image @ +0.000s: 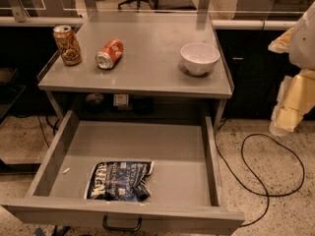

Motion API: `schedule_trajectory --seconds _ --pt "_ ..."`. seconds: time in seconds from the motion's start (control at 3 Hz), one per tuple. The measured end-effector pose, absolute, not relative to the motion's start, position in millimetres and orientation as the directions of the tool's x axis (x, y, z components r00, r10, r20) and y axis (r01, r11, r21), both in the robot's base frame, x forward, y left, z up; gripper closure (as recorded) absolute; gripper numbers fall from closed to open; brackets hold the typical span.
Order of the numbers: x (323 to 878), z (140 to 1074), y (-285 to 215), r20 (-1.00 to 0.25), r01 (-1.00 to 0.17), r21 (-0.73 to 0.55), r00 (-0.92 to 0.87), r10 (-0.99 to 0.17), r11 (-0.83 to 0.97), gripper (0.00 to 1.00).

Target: Pick blue chip bag from top drawer and place on counter

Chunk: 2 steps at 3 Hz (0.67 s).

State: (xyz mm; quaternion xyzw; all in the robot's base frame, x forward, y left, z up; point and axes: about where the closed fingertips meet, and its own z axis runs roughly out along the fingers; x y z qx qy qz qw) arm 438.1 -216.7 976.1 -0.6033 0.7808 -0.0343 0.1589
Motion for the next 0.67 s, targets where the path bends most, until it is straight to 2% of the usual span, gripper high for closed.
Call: schedule_trajectory --seconds 0.33,0.67 --pt "438 976 -217 -0.207 -0.931 -0.245 -0.222 -0.953 0.270 0.00" --pt "428 975 -182 -0.227 -0.942 -0.232 -0.189 -0.955 0.241 0.00"
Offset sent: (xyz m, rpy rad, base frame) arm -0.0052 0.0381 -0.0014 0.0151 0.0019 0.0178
